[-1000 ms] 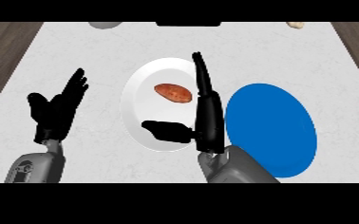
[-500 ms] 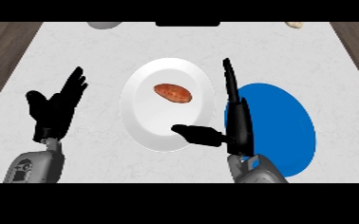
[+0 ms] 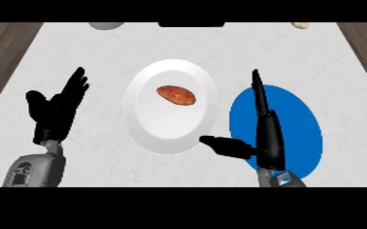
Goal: Pick the sweet potato from the plate and place it in the plate
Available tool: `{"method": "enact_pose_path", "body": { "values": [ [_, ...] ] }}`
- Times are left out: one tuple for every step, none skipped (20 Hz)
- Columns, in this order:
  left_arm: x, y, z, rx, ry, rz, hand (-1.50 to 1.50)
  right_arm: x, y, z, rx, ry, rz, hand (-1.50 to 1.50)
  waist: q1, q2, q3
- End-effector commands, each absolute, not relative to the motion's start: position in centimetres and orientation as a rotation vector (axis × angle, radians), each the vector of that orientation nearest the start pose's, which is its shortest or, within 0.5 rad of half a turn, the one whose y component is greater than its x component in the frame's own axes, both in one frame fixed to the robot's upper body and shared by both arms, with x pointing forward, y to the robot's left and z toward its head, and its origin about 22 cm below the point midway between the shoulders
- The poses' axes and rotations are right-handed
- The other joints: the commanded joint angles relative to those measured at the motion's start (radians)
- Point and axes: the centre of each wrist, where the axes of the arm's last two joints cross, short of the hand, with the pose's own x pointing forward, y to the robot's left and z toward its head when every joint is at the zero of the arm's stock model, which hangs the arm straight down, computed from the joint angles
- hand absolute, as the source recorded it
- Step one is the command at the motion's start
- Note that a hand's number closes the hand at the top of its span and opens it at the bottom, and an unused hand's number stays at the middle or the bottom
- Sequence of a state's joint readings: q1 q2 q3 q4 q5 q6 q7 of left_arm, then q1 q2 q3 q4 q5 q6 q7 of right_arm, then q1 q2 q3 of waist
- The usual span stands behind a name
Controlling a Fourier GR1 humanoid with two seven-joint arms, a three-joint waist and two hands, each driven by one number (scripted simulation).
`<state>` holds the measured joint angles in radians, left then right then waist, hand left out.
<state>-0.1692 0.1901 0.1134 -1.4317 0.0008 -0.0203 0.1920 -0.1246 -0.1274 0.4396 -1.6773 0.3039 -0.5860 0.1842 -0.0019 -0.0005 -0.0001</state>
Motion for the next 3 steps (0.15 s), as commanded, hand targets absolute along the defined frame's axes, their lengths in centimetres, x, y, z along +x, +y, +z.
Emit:
{"method": "enact_pose_path", "body": {
  "values": [
    [27.7, 29.2, 1.5, 0.18, -1.404, -0.068, 0.0, 24.9, -15.0, 4.3, -0.406, -1.712, 0.138, -1.5, 0.002, 0.0, 0.0],
    [29.5, 29.0, 2.7, 0.182, -1.409, -0.088, 0.0, 22.3, -15.0, 4.5, -0.394, -1.698, 0.151, -1.5, -0.002, 0.0, 0.0],
    [28.6, 28.5, 2.7, 0.176, -1.404, -0.078, 0.0, 23.8, -14.4, 4.5, -0.394, -1.693, 0.151, -1.5, 0.001, 0.0, 0.0]
  ]
}}
